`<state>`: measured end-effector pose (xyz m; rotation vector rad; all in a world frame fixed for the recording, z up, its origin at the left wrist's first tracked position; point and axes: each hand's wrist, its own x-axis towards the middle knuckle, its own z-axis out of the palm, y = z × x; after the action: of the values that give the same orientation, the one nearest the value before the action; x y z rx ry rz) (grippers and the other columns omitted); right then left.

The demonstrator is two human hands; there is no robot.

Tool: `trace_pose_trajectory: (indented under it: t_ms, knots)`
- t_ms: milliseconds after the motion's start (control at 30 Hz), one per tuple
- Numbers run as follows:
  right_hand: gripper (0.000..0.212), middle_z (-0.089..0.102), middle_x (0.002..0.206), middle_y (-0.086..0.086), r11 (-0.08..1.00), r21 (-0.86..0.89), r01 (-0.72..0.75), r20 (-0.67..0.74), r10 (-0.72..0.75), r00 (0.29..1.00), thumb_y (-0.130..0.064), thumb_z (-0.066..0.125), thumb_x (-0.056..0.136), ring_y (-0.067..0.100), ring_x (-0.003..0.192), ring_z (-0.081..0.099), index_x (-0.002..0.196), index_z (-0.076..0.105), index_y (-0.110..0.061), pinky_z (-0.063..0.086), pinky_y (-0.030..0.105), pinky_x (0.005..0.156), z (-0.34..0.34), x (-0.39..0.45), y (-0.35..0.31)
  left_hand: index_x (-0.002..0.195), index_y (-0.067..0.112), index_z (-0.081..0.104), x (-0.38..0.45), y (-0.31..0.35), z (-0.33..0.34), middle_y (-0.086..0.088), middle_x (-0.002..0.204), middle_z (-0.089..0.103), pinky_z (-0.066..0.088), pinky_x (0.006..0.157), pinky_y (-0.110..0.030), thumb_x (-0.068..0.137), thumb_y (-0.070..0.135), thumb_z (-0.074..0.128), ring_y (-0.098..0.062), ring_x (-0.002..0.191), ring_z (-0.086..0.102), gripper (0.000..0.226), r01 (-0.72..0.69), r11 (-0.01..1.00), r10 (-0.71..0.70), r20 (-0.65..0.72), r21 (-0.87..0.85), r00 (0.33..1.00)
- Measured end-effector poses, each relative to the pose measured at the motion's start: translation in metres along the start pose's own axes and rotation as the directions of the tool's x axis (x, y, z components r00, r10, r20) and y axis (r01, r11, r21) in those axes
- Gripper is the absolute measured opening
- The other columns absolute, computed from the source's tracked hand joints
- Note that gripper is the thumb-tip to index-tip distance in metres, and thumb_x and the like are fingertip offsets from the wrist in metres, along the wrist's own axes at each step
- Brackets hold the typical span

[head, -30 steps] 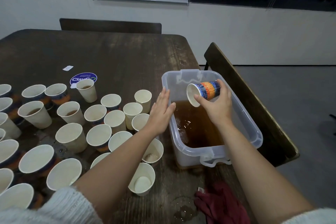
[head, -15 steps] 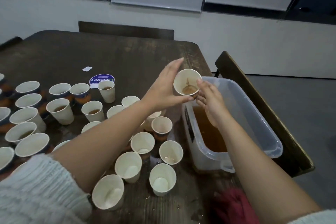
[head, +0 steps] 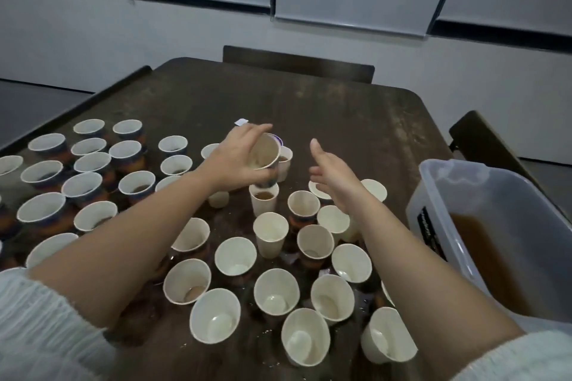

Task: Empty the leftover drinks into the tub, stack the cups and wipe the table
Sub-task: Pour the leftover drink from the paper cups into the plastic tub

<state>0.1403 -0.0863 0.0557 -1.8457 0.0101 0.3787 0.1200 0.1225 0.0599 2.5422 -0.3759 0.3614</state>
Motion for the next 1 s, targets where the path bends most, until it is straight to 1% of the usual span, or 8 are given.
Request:
trace_pose_trajectory:
  t_ms: [100,200,333,467,533,633,833,1000]
  knots:
    - [0.042,0.06,0.124,0.01,0.992,-0.125,0.019,-0.109,-0.033,0.994,-0.042,0.053,0.097,0.022,0.108,0.057,0.125,0.057,-0.011,0.047,0.034,0.087,0.024,0.016,0.004,0.145,0.021,0.034,-0.021,-0.041,-0.004,-0.005,0.136,0.046,0.036,0.101,-0.035,0.057,0.067,0.049,-0.021,0.125,0.039,0.101,0.112,0.993,-0.116,0.09,0.043,0.989]
    - [0.026,0.063,0.117,0.005,0.96,-0.276,0.041,-0.155,-0.086,0.984,-0.027,0.057,0.097,0.016,0.096,0.055,0.117,0.063,-0.01,0.044,0.03,0.079,0.044,0.034,0.011,0.144,0.02,0.034,-0.033,-0.06,0.005,-0.007,0.129,0.054,0.039,0.095,-0.036,0.06,0.062,0.055,-0.025,0.118,0.047,0.096,0.117,0.99,-0.129,0.174,0.079,0.976]
    - [0.025,0.067,0.113,0.008,0.835,-0.55,-0.023,-0.185,-0.095,0.978,-0.029,0.053,0.098,0.025,0.103,0.059,0.111,0.066,-0.011,0.046,0.038,0.088,0.068,0.057,0.023,0.149,0.021,0.024,-0.038,-0.074,0.031,-0.006,0.133,0.054,0.033,0.101,-0.036,0.067,0.055,0.069,-0.026,0.126,0.043,0.1,0.099,0.974,-0.151,0.257,0.204,0.955]
    - [0.033,0.062,0.124,0.008,0.608,-0.776,-0.168,-0.236,-0.032,0.971,-0.036,0.039,0.103,0.029,0.127,0.043,0.115,0.063,-0.017,0.029,0.049,0.102,0.087,0.069,0.033,0.153,0.019,-0.001,-0.042,-0.084,0.057,-0.008,0.142,0.046,0.026,0.112,-0.043,0.074,0.054,0.072,-0.029,0.134,0.035,0.114,0.066,0.935,-0.199,0.362,0.349,0.911]
    - [0.037,0.057,0.131,0.01,0.547,-0.812,-0.203,-0.221,0.033,0.975,-0.037,0.033,0.105,0.03,0.135,0.034,0.12,0.061,-0.018,0.018,0.056,0.11,0.095,0.071,0.034,0.153,0.018,-0.007,-0.043,-0.087,0.064,-0.007,0.144,0.044,0.02,0.114,-0.043,0.075,0.055,0.071,-0.028,0.137,0.033,0.116,0.033,0.926,-0.194,0.401,0.376,0.895]
    - [0.028,0.058,0.131,0.009,0.483,-0.848,-0.219,-0.225,0.048,0.973,-0.029,0.038,0.104,0.03,0.136,0.035,0.121,0.058,-0.021,0.005,0.064,0.113,0.104,0.076,0.038,0.153,0.018,-0.011,-0.044,-0.092,0.069,-0.005,0.145,0.041,0.018,0.113,-0.042,0.076,0.056,0.07,-0.026,0.137,0.03,0.117,-0.007,0.925,-0.168,0.425,0.38,0.889]
    - [0.025,0.061,0.124,0.006,0.42,-0.869,-0.262,-0.25,0.085,0.964,-0.019,0.061,0.091,0.028,0.132,0.04,0.115,0.06,-0.022,0.006,0.066,0.112,0.106,0.09,0.05,0.153,0.02,-0.008,-0.04,-0.098,0.07,-0.003,0.147,0.039,0.012,0.115,-0.041,0.078,0.063,0.065,-0.024,0.14,0.025,0.113,0.017,0.952,-0.154,0.433,0.305,0.888]
    - [0.025,0.062,0.123,0.007,0.427,-0.853,-0.3,-0.291,0.089,0.953,-0.012,0.062,0.088,0.028,0.134,0.038,0.112,0.062,-0.02,0.0,0.064,0.113,0.11,0.099,0.052,0.154,0.022,0.003,-0.038,-0.1,0.068,-0.001,0.15,0.036,0.012,0.115,-0.039,0.081,0.07,0.054,-0.023,0.141,0.023,0.101,0.039,0.97,-0.143,0.428,0.241,0.892]
